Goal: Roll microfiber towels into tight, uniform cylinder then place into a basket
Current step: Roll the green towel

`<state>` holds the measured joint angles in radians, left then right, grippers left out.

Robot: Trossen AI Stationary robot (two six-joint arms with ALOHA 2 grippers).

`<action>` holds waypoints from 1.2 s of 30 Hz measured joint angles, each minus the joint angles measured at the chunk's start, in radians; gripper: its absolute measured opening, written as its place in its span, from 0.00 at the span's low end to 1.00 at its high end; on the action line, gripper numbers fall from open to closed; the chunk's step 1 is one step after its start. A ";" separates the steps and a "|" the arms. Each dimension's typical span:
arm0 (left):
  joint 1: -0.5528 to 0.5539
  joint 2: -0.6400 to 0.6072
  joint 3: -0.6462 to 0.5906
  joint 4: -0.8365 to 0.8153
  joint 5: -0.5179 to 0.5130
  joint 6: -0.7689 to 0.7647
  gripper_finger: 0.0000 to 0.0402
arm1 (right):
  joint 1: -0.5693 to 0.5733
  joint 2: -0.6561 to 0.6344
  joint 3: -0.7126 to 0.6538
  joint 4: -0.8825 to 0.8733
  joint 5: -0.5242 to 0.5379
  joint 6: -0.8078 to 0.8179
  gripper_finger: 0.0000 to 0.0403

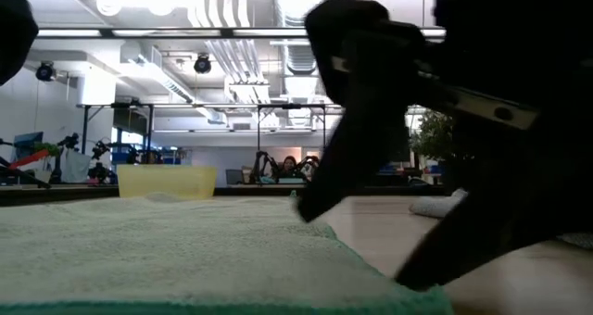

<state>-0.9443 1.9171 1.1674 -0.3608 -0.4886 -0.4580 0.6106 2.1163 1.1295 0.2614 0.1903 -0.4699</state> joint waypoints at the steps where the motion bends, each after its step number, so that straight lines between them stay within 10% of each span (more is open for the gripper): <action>1: 0.002 0.000 0.000 0.003 0.002 0.000 0.30 | 0.000 0.020 0.015 0.001 0.002 -0.007 0.47; 24: -0.017 -0.006 0.002 -0.105 0.099 -0.101 0.30 | 0.011 -0.017 0.077 -0.197 0.055 0.031 0.08; 36: -0.018 -0.004 0.018 -0.117 0.114 -0.112 0.30 | 0.011 -0.029 0.077 -0.188 0.069 0.040 0.06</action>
<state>-0.9623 1.9129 1.1856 -0.4774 -0.3749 -0.5697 0.6216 2.0876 1.2068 0.0738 0.2592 -0.4297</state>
